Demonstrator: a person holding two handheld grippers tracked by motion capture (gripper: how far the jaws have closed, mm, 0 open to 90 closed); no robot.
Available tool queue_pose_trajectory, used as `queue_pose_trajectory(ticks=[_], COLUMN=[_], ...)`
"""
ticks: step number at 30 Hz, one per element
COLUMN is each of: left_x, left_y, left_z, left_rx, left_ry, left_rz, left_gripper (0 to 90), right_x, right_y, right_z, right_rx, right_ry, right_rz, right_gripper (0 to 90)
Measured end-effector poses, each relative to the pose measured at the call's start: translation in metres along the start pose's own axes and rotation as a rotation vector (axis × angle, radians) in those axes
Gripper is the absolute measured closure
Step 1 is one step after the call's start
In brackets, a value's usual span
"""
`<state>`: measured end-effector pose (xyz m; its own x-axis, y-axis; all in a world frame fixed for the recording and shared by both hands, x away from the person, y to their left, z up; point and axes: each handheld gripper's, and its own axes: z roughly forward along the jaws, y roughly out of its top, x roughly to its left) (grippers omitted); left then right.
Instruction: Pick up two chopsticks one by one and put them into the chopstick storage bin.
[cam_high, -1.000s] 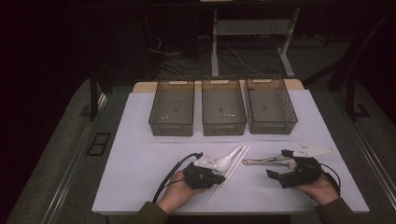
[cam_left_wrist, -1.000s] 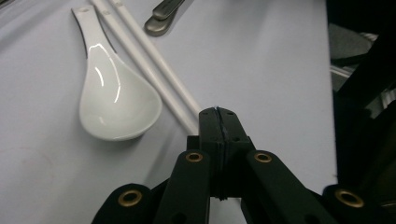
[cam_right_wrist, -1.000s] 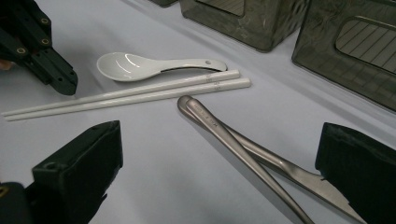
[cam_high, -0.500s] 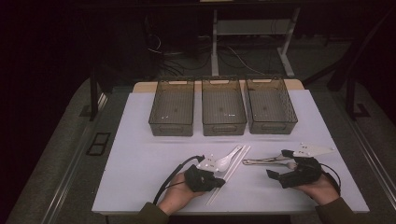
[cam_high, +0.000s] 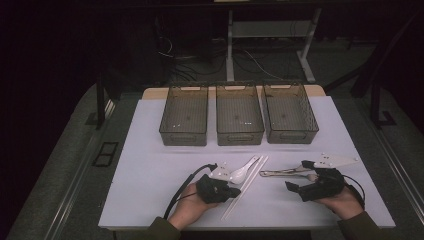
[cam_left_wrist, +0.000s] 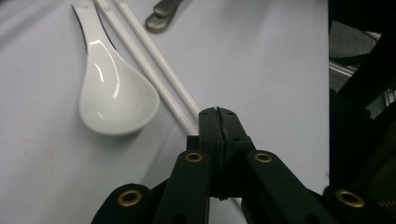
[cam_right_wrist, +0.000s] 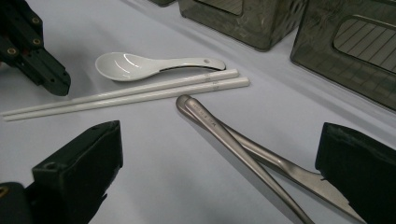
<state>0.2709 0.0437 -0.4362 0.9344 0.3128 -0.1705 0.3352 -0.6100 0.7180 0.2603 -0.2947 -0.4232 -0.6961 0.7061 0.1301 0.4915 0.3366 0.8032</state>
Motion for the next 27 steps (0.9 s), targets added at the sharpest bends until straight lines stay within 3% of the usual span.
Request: queue_pose_trajectory(ticks=[9, 15, 21, 27], left_x=[0.010, 0.015, 0.006, -0.001], left_y=[0.028, 0.043, 0.039, 0.030], left_z=[0.002, 0.014, 0.025, 0.035], left_rx=[-0.004, 0.031, 0.069, 0.130], left_ry=[0.012, 0.025, -0.006, -0.035], left_rz=[-0.046, -0.067, -0.045, -0.018], left_gripper=[76.7, 76.3, 88.8, 88.9], right_x=[0.000, 0.000, -0.002, -0.001], right_y=[0.001, 0.000, 0.000, 0.000], right_z=[0.001, 0.000, 0.000, -0.002], right_rx=[0.003, 0.003, 0.002, -0.001], right_ry=[0.000, 0.003, 0.003, -0.001], right_rz=[-0.003, 0.003, 0.001, 0.004], right_gripper=[0.7, 0.7, 0.7, 0.7])
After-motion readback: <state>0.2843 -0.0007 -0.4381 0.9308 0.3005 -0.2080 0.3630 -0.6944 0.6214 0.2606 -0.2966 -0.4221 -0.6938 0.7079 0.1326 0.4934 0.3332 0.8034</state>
